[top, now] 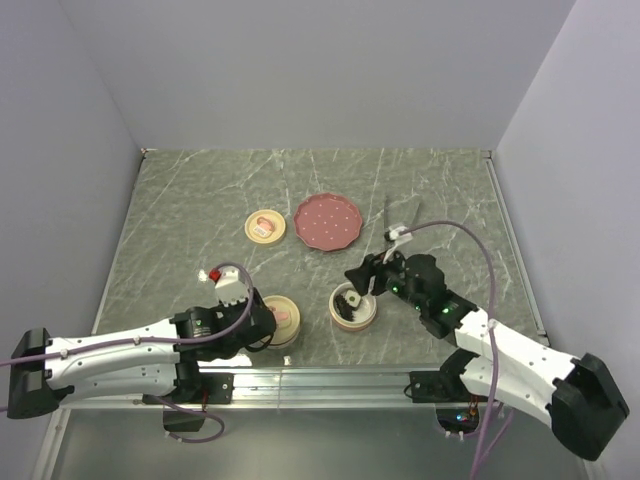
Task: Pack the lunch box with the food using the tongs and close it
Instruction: Move the lunch box
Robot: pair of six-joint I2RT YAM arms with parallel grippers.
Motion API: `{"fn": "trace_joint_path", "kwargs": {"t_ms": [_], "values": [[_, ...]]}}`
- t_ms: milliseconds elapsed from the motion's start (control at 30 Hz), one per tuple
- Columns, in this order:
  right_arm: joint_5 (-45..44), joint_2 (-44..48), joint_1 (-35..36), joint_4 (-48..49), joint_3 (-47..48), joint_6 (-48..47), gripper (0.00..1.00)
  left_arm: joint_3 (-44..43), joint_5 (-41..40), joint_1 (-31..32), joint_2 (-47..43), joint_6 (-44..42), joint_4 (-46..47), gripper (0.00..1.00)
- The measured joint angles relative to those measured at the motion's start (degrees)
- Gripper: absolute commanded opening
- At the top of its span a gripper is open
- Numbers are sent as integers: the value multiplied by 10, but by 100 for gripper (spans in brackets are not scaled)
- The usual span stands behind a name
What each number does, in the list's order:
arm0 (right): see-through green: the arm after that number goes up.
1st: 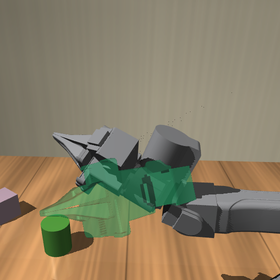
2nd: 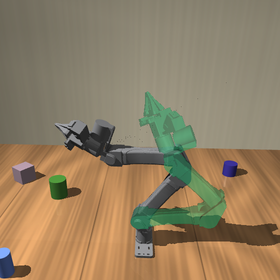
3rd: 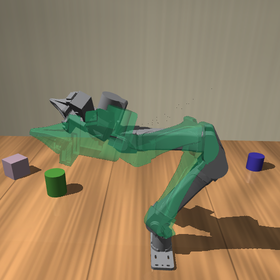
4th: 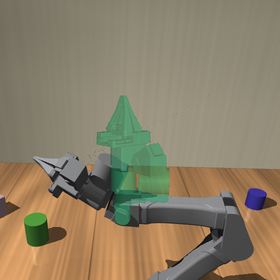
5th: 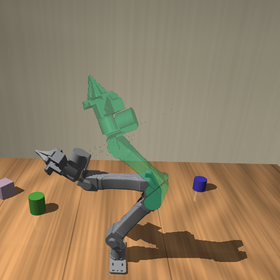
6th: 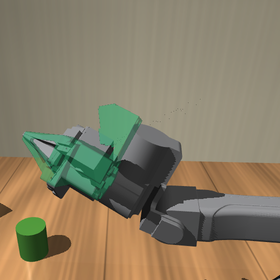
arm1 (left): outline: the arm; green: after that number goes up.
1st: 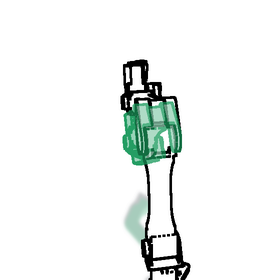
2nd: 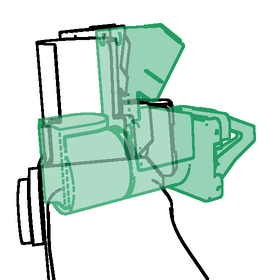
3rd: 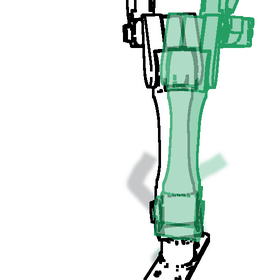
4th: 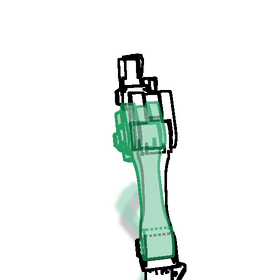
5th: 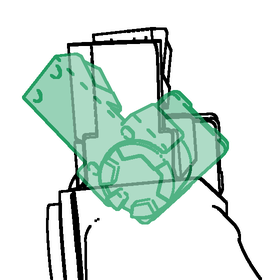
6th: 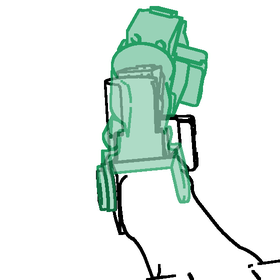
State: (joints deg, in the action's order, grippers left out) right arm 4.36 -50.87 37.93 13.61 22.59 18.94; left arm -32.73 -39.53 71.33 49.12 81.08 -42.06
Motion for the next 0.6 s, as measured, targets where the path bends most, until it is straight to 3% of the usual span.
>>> {"fn": "trace_joint_path", "kwargs": {"t_ms": [367, 600], "values": [[-1, -94, 145, 44, 13, -11, 62, 19, -1, 3, -54, 8, -7, 42], [9, -139, 187, 91, 28, -13, 54, 24, -12, 9, -34, 26, -10, 40]]}}
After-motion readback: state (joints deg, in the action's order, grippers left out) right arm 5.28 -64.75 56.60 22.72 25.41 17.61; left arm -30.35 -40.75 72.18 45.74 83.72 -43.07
